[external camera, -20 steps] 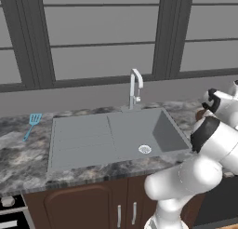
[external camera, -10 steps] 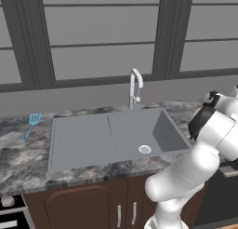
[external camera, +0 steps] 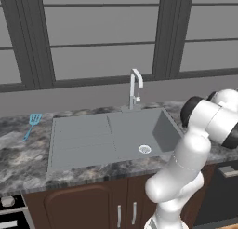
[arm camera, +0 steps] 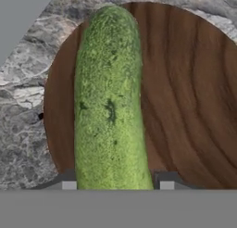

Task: Pick the cucumber from the sink and place it in the bowl. Then pick the bowl and place it in the microwave. Then close the microwave door and press the start button.

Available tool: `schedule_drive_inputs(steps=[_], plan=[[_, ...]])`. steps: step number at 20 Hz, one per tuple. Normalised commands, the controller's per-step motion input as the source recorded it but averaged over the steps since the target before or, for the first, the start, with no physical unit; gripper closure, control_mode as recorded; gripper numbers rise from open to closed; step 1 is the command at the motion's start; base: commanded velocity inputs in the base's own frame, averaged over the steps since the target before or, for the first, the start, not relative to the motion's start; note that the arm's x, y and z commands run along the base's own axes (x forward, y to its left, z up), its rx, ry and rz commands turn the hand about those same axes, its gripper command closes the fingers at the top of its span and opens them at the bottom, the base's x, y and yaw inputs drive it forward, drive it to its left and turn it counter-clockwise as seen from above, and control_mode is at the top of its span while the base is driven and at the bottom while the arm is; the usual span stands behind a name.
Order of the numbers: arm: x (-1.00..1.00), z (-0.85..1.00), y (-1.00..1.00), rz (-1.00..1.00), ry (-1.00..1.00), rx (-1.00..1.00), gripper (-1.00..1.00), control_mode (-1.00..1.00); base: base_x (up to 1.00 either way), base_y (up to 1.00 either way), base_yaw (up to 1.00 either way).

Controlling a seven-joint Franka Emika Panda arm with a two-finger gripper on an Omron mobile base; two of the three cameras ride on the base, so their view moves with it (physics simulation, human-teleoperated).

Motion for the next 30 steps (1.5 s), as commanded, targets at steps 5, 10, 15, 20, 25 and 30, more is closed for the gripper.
schedule_drive_inputs(steps=[5,10,15,20,25,30], plan=[[0.18,0.22,-0.07,0.0,0.0,0.0,-1.0,-1.0,0.0,0.0,0.0],[-0.29,0.75,0.44,0.03,0.0,-0.08,-1.0,-1.0,0.0,0.0,0.0],[-0.93,0.01,0.78,0.03,0.0,-0.24,-1.0,-1.0,0.0,0.0,0.0],[-0.6,-0.73,1.0,0.0,0.11,-0.46,-1.0,-1.0,0.0,0.0,0.0],[0.26,-0.2,0.74,0.0,-0.03,-0.17,-1.0,-1.0,0.0,0.0,0.0],[0.63,-0.06,0.11,0.0,-0.02,-0.02,-1.0,-1.0,0.0,0.0,0.0]])
